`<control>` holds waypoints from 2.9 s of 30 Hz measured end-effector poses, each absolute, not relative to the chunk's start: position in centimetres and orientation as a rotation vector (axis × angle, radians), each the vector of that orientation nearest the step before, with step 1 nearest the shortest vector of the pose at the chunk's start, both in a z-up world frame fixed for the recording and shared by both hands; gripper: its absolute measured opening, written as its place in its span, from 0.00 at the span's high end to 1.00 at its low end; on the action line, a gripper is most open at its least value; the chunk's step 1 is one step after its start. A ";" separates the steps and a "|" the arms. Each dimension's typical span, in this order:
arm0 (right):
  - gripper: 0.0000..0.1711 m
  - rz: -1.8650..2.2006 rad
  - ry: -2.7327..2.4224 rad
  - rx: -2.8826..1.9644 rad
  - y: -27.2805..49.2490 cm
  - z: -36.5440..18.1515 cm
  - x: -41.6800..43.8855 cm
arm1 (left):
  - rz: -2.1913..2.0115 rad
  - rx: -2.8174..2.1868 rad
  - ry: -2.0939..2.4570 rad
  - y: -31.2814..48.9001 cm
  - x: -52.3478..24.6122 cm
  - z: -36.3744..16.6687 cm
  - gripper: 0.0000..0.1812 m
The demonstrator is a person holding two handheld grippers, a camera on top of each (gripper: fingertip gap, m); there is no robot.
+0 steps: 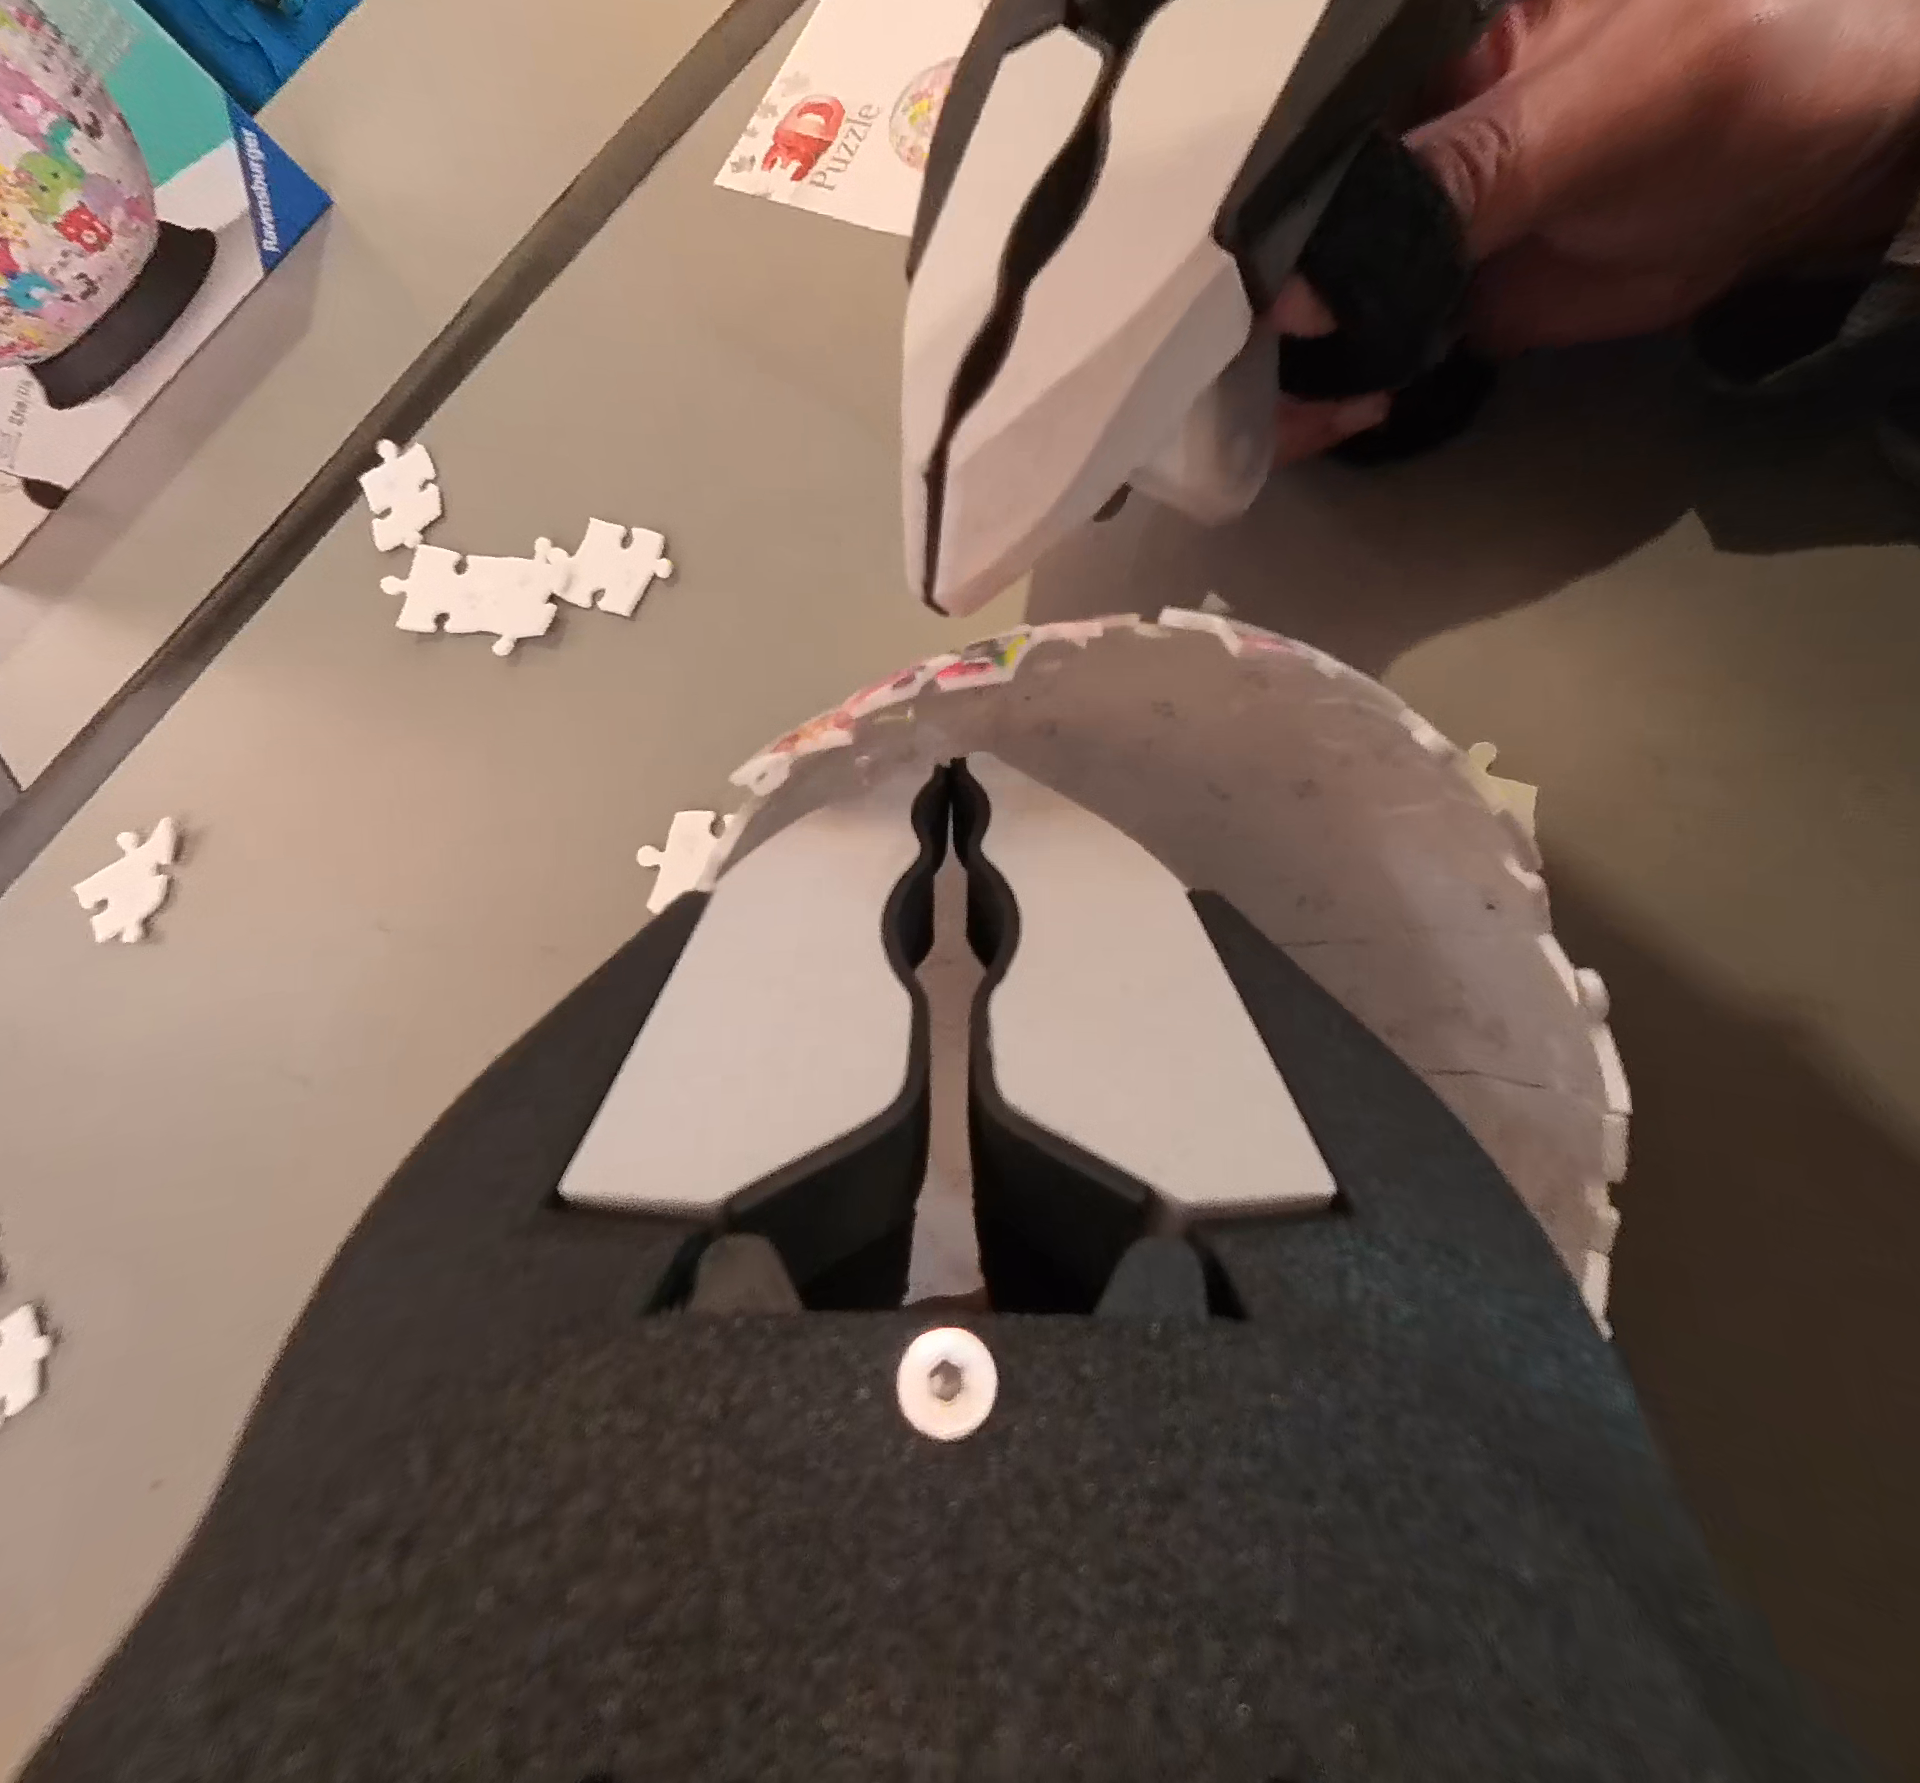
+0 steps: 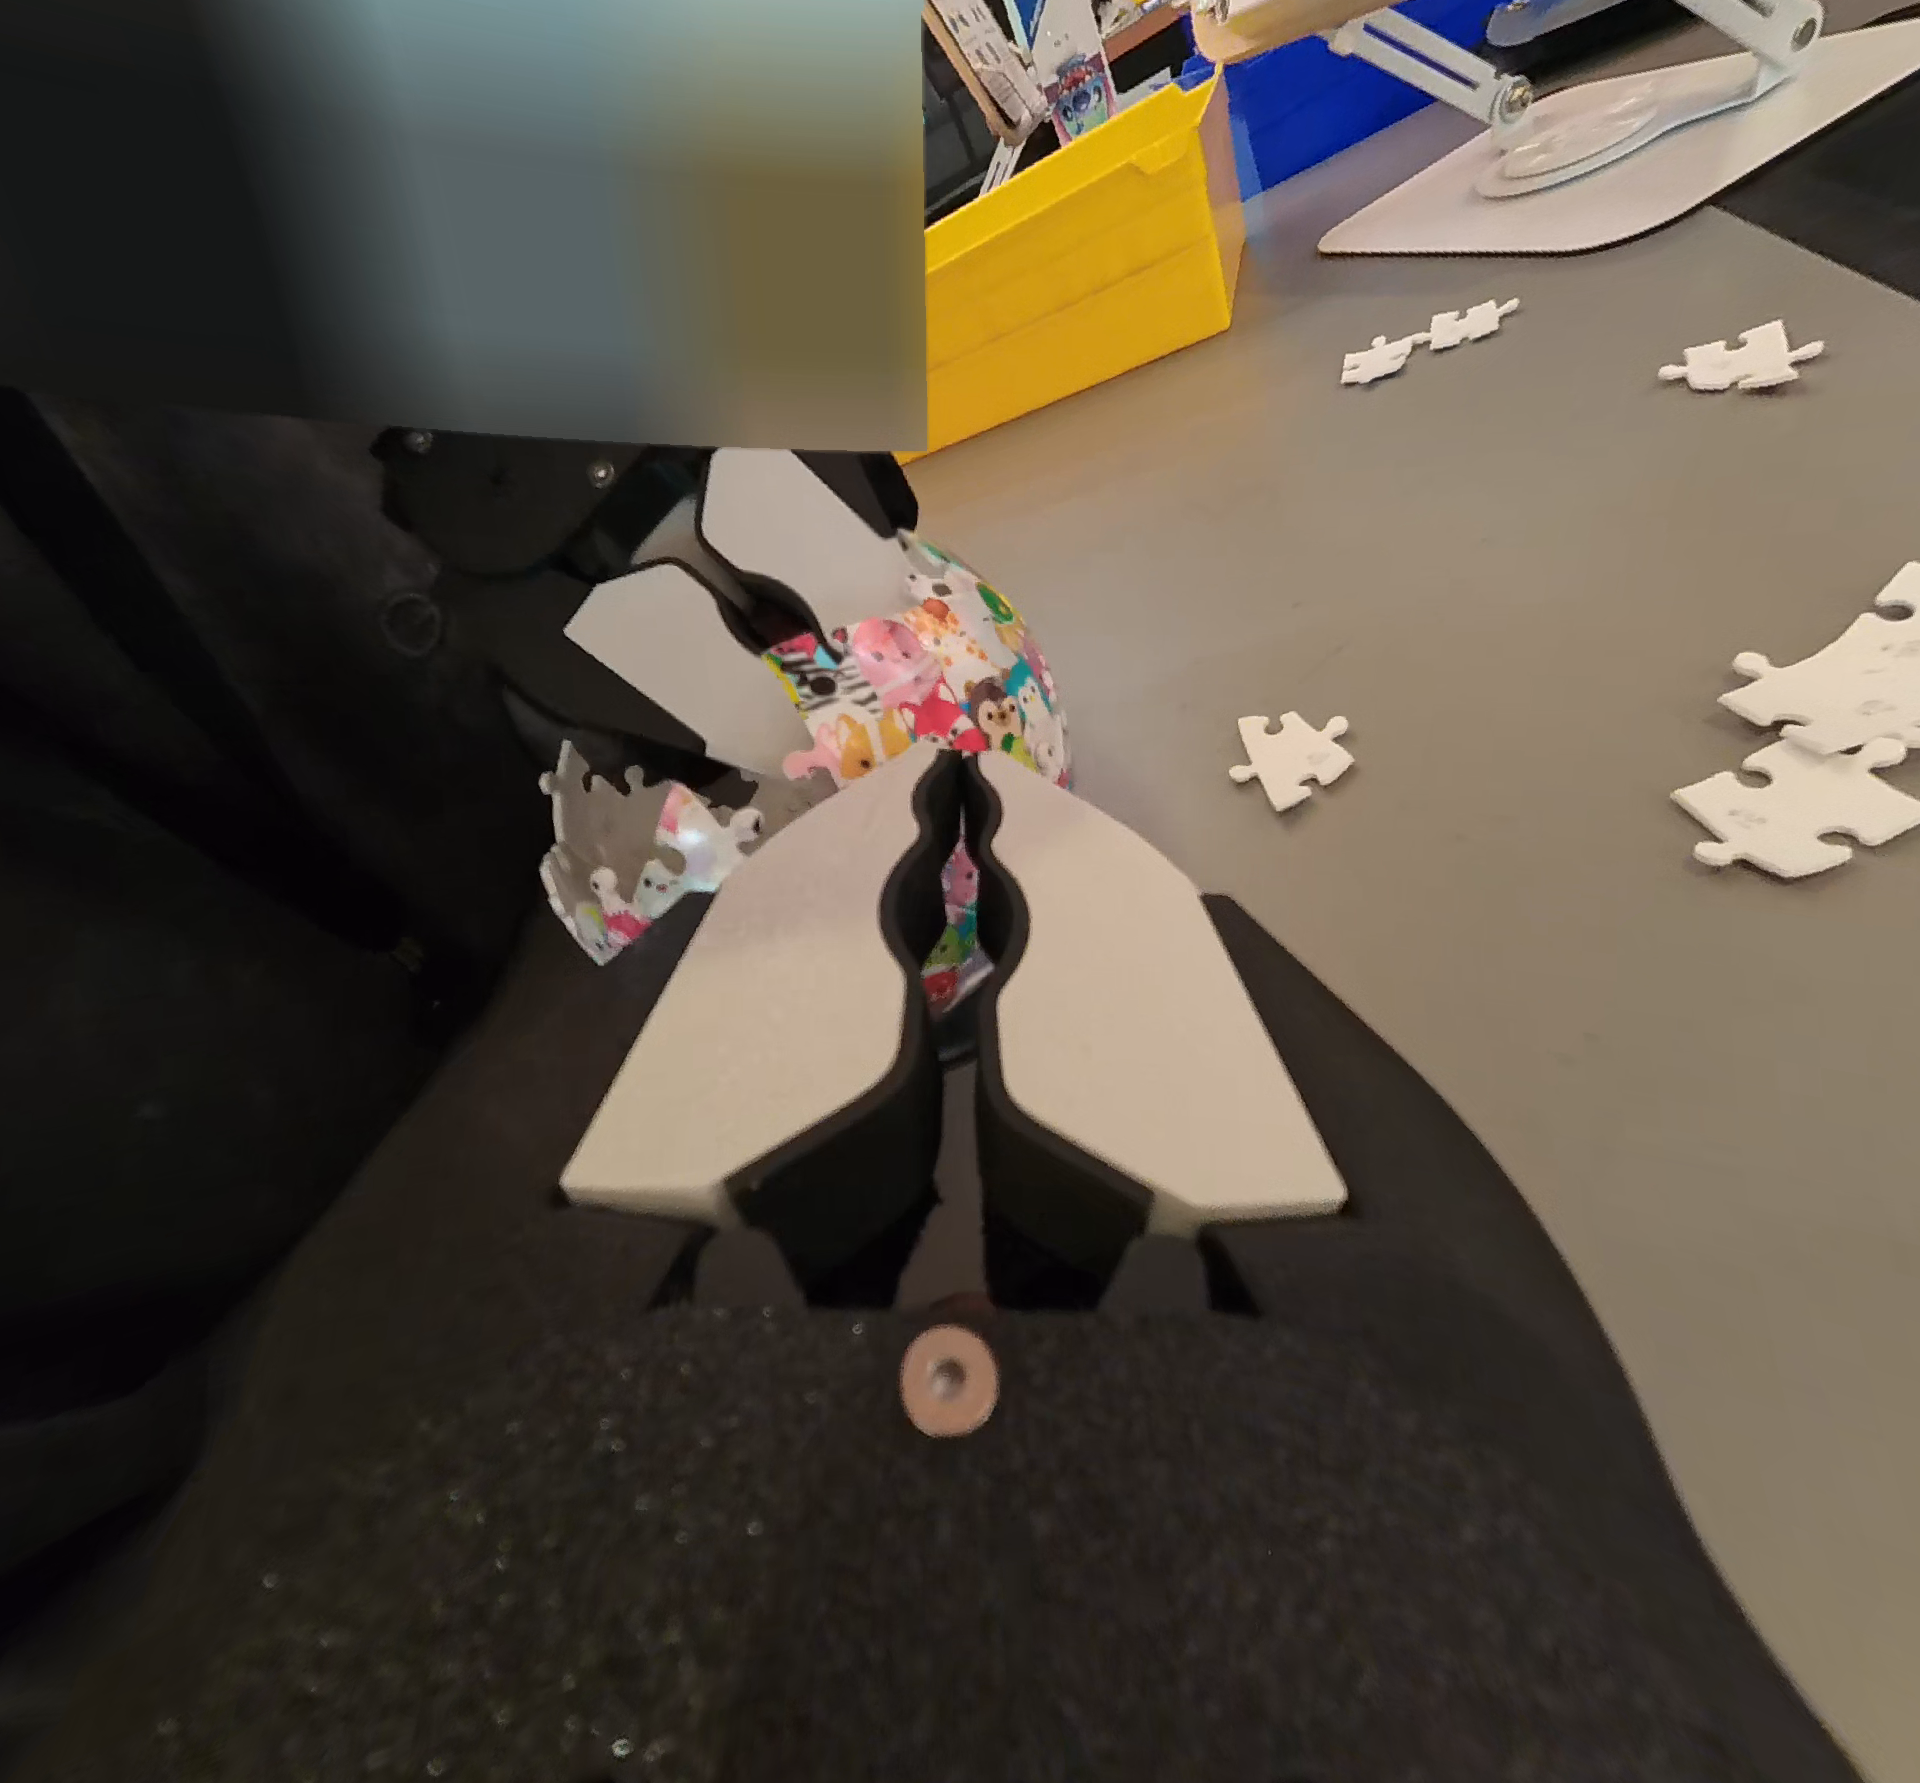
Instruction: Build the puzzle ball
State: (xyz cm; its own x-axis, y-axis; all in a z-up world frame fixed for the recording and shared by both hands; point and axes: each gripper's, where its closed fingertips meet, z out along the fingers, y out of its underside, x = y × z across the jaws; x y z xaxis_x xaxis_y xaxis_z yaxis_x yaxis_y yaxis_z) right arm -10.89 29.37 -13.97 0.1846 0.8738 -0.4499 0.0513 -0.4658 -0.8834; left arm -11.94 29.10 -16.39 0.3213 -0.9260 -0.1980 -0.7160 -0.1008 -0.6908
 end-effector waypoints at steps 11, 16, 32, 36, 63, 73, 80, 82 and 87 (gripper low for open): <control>1.00 1.363 -0.898 -1.710 29.4 -13.9 -11.4 | -0.397 -1.838 1.395 29.3 -11.9 -15.2 1.00; 1.00 1.364 -0.900 -1.715 29.5 -14.0 -11.5 | -0.413 -1.836 1.396 29.2 -11.7 -15.2 1.00; 1.00 1.360 -0.820 -1.651 30.0 -12.4 -10.3 | -0.382 -1.825 1.428 28.9 -11.6 -15.4 1.00; 0.88 1.198 -0.844 -1.700 29.3 -11.1 -9.8 | -0.339 -1.813 1.439 28.9 -12.4 -15.1 1.00; 0.82 -0.217 -0.730 -2.505 28.2 -12.6 -11.3 | -1.823 -1.676 1.128 41.3 -15.6 -13.0 0.78; 0.85 -0.386 -0.715 -2.634 28.9 -13.2 -11.2 | -1.808 -1.691 1.177 40.1 -16.8 -13.2 0.76; 0.90 -0.477 -0.773 -2.656 29.6 -13.8 -11.4 | -1.746 -1.700 1.286 38.7 -16.1 -14.1 0.76; 0.91 -0.467 -0.769 -2.675 29.5 -14.1 -11.4 | -1.742 -1.700 1.297 38.5 -16.0 -14.2 0.76; 0.97 -0.472 -0.784 -2.675 29.3 -14.2 -11.2 | -1.730 -1.705 1.310 38.4 -15.9 -14.4 0.76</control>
